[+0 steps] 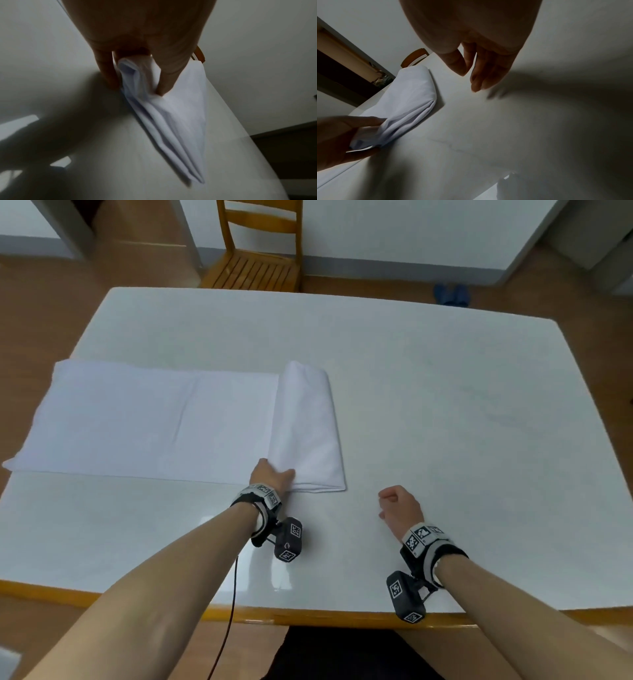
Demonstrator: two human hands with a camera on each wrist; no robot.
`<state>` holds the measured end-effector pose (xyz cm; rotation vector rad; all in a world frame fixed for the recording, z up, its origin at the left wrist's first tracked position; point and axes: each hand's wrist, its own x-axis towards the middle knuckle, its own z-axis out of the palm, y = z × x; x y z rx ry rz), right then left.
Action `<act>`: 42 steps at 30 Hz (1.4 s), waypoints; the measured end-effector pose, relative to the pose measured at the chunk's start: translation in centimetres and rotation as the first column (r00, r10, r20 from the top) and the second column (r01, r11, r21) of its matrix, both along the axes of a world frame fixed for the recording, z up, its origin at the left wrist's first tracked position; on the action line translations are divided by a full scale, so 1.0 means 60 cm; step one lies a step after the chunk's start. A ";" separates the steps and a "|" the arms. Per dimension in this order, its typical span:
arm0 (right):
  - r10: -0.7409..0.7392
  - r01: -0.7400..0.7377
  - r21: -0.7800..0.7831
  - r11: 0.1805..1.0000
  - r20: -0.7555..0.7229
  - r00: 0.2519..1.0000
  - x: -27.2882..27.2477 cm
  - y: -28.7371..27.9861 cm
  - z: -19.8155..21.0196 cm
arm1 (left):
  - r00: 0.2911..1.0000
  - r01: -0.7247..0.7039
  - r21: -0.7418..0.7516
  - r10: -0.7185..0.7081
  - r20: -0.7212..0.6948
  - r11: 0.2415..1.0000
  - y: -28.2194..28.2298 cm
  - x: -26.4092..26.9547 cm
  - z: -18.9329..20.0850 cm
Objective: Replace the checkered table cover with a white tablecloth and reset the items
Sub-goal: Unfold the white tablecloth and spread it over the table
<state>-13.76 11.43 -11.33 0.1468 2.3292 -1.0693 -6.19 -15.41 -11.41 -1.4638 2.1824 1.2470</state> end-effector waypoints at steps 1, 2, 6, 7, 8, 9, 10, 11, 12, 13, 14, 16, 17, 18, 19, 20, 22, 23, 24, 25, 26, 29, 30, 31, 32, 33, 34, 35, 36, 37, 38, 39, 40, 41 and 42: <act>-0.006 0.006 0.015 1.000 -0.001 1.000 -0.005 0.002 0.002 | 1.000 -0.002 -0.014 0.002 -0.006 1.000 0.000 -0.009 0.001; -0.012 0.012 0.026 1.000 -0.006 1.000 -0.009 0.005 0.003 | 0.999 -0.009 -0.028 0.008 -0.037 1.000 0.003 -0.018 0.004; -0.052 0.053 0.022 0.998 -0.022 0.998 -0.025 0.014 0.016 | 0.924 0.049 -0.173 -0.110 -0.367 0.984 0.033 -0.046 0.026; -0.065 0.065 0.017 0.998 -0.023 0.998 -0.029 0.019 0.021 | 0.884 0.070 -0.219 -0.162 -0.439 0.973 0.046 -0.055 0.034; -0.079 0.079 0.009 0.997 -0.021 0.997 -0.033 0.026 0.025 | 0.841 0.077 -0.242 -0.193 -0.506 0.967 0.063 -0.065 0.042; -0.093 0.093 0.000 0.996 -0.020 0.995 -0.037 0.033 0.031 | 0.810 0.088 -0.238 -0.209 -0.548 0.967 0.081 -0.077 0.052; -0.104 0.104 -0.013 0.994 -0.022 0.994 -0.043 0.042 0.034 | 0.784 0.110 -0.232 -0.228 -0.577 0.967 0.100 -0.088 0.058; -0.111 0.111 -0.018 0.994 -0.024 0.993 -0.048 0.052 0.038 | 0.776 0.140 -0.220 -0.245 -0.581 0.965 0.120 -0.098 0.065; -0.119 0.118 -0.025 0.993 -0.028 0.993 -0.055 0.062 0.040 | 0.769 0.176 -0.218 -0.272 -0.579 0.960 0.140 -0.108 0.064; -0.124 0.123 -0.031 0.992 -0.032 0.992 -0.061 0.073 0.042 | 0.771 0.222 -0.192 -0.292 -0.566 0.956 0.158 -0.115 0.065; -0.127 0.126 -0.038 0.991 -0.037 0.991 -0.069 0.083 0.042 | 0.769 0.285 -0.176 -0.334 -0.545 0.942 0.176 -0.122 0.062; -0.121 0.119 -0.044 0.992 -0.050 0.991 -0.085 0.101 0.043 | 0.745 0.460 -0.180 -0.488 -0.454 0.869 0.206 -0.136 0.050; -0.113 0.111 -0.048 0.993 -0.055 0.992 -0.094 0.109 0.042 | 0.723 0.548 -0.174 -0.568 -0.393 0.818 0.219 -0.140 0.045; -0.100 0.097 -0.051 0.994 -0.056 0.993 -0.104 0.118 0.039 | 0.699 0.608 -0.160 -0.619 -0.358 0.778 0.231 -0.142 0.041; -0.078 0.076 -0.049 0.996 -0.052 0.996 -0.113 0.125 0.035 | 0.689 0.642 -0.117 -0.636 -0.348 0.758 0.243 -0.142 0.041; -0.054 0.052 -0.043 0.998 -0.047 0.997 -0.123 0.133 0.029 | 0.688 0.660 -0.067 -0.638 -0.346 0.748 0.253 -0.139 0.042; -0.001 0.000 -0.027 1.000 -0.046 0.999 -0.136 0.142 0.018 | 0.716 0.641 -0.032 -0.612 -0.335 0.767 0.268 -0.127 0.041; 0.035 -0.036 -0.021 0.999 -0.056 0.998 -0.140 0.143 0.015 | 0.742 0.607 -0.038 -0.583 -0.332 0.794 0.272 -0.116 0.039; 0.065 -0.067 -0.020 0.998 -0.075 0.995 -0.143 0.141 0.013 | 0.765 0.563 -0.058 -0.546 -0.340 0.825 0.274 -0.103 0.038; 0.099 -0.102 -0.021 0.995 -0.115 0.988 -0.147 0.136 0.013 | 0.797 0.506 -0.070 -0.496 -0.345 0.860 0.273 -0.088 0.038; 0.130 -0.135 -0.018 0.991 -0.175 0.976 -0.147 0.127 0.014 | 0.819 0.453 -0.082 -0.451 -0.355 0.888 0.270 -0.069 0.038; 0.251 -0.278 -0.040 0.960 -0.323 0.912 -0.138 0.088 0.015 | 0.892 0.299 -0.104 -0.316 -0.323 0.949 0.262 -0.012 0.033; 0.324 -0.356 -0.040 0.933 -0.335 0.885 -0.131 0.072 0.010 | 0.919 0.231 -0.108 -0.254 -0.303 0.967 0.261 0.009 0.031; 0.399 -0.433 -0.031 0.901 -0.337 0.853 -0.124 0.055 0.005 | 0.936 0.164 -0.109 -0.189 -0.297 0.980 0.262 0.028 0.030; 0.474 -0.504 -0.004 0.864 -0.333 0.815 -0.117 0.037 -0.002 | 0.946 0.105 -0.106 -0.132 -0.296 0.989 0.261 0.046 0.027; 0.549 -0.566 0.048 0.823 -0.321 0.772 -0.110 0.020 -0.007 | 0.951 0.066 -0.103 -0.094 -0.294 0.992 0.262 0.060 0.023; 0.617 -0.611 0.126 0.782 -0.292 0.730 -0.104 0.005 -0.015 | 0.956 0.043 -0.100 -0.070 -0.285 0.994 0.263 0.071 0.020; 0.675 -0.637 0.226 0.737 -0.257 0.691 -0.099 -0.009 -0.022 | 0.959 0.031 -0.099 -0.058 -0.279 0.995 0.263 0.081 0.018; 0.720 -0.644 0.330 0.690 -0.228 0.655 -0.095 -0.020 -0.029 | 0.960 0.023 -0.095 -0.048 -0.277 0.995 0.261 0.087 0.015; 0.754 -0.637 0.422 0.645 -0.215 0.621 -0.092 -0.029 -0.033 | 0.959 0.022 -0.087 -0.046 -0.278 0.996 0.256 0.092 0.010; 0.774 -0.618 0.492 0.613 -0.219 0.593 -0.090 -0.035 -0.037 | 0.961 0.028 -0.077 -0.048 -0.273 0.997 0.250 0.093 0.004; 0.786 -0.600 0.534 0.596 -0.236 0.571 -0.090 -0.040 -0.040 | 0.964 0.036 -0.064 -0.051 -0.261 0.997 0.242 0.090 -0.003; 0.791 -0.592 0.547 0.591 -0.249 0.559 -0.093 -0.042 -0.042 | 0.969 0.041 -0.045 -0.051 -0.242 0.998 0.234 0.085 -0.009; 0.789 -0.597 0.538 0.595 -0.254 0.559 -0.097 -0.043 -0.043 | 0.971 0.045 -0.023 -0.050 -0.235 0.999 0.225 0.078 -0.014; 0.781 -0.608 0.509 0.609 -0.251 0.572 -0.103 -0.042 -0.042 | 0.969 0.050 -0.003 -0.050 -0.241 0.999 0.217 0.070 -0.018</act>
